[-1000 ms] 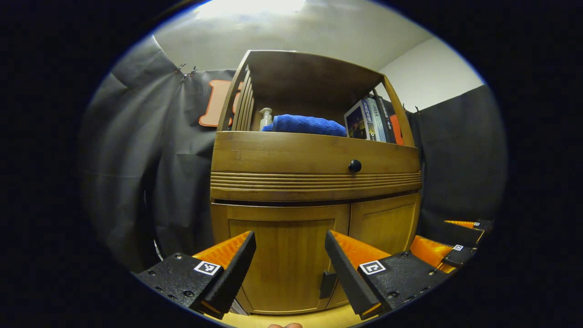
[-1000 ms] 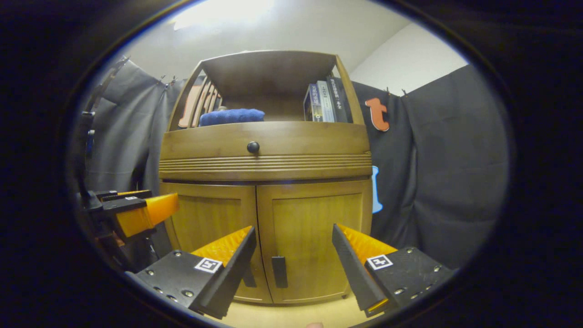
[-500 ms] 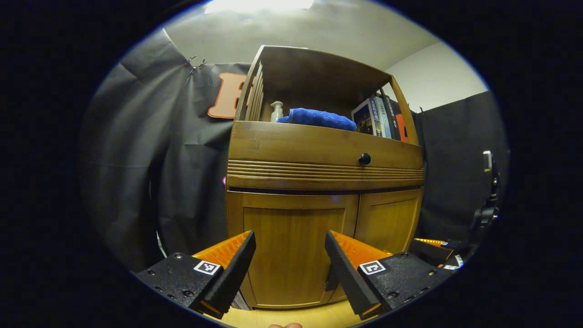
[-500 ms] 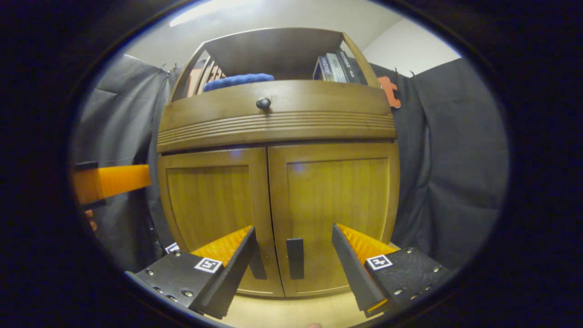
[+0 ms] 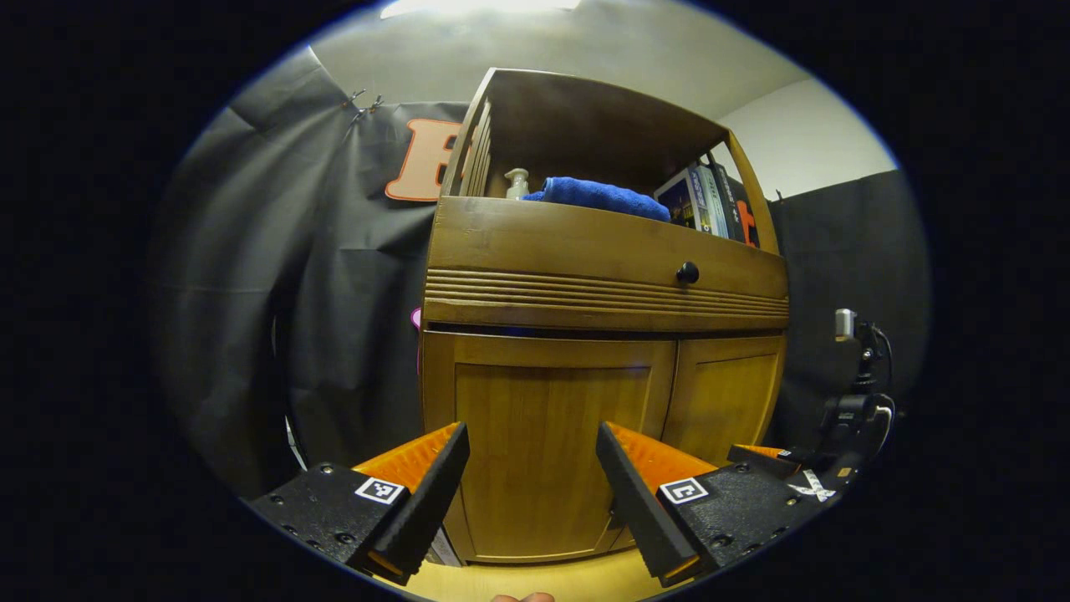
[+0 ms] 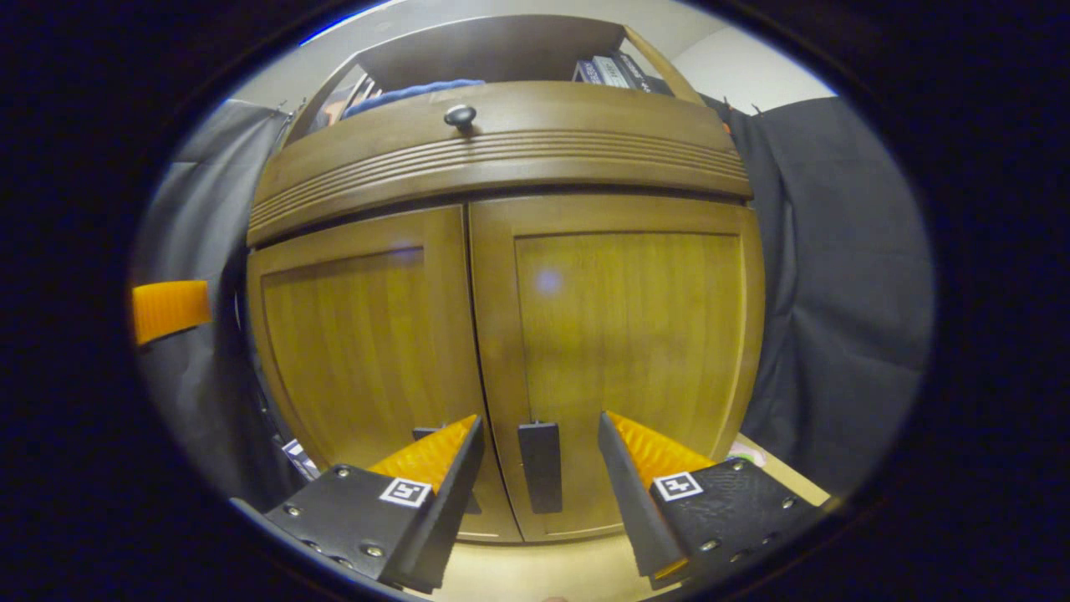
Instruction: Open the right door of the double-door shoe cabinet with the right hand, and open the left door with the left hand.
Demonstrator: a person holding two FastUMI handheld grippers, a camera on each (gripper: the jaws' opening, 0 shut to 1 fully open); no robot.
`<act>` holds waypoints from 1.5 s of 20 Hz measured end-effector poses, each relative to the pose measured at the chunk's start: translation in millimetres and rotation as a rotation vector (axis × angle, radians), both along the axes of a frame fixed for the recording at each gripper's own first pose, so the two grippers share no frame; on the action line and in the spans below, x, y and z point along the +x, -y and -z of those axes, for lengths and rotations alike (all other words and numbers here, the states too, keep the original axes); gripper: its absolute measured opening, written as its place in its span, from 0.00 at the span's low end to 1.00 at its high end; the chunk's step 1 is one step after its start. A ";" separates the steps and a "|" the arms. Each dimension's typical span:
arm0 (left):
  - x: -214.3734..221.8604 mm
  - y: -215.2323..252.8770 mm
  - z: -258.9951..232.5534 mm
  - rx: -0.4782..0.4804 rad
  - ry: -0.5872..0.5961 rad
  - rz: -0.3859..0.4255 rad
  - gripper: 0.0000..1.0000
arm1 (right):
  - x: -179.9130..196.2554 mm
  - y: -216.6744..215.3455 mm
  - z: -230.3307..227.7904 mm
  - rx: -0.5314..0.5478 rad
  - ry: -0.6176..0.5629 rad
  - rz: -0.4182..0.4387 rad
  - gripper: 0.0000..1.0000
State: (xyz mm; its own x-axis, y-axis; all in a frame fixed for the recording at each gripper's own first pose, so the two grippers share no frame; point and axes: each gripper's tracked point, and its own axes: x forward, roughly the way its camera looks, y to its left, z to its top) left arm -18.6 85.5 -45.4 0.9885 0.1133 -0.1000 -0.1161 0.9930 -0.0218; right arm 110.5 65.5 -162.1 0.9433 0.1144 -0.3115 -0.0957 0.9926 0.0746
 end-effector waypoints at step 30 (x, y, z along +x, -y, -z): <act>19.2 7.6 19.7 -0.003 -0.017 0.070 0.92 | 21.3 5.5 40.7 -0.029 -0.083 0.104 0.29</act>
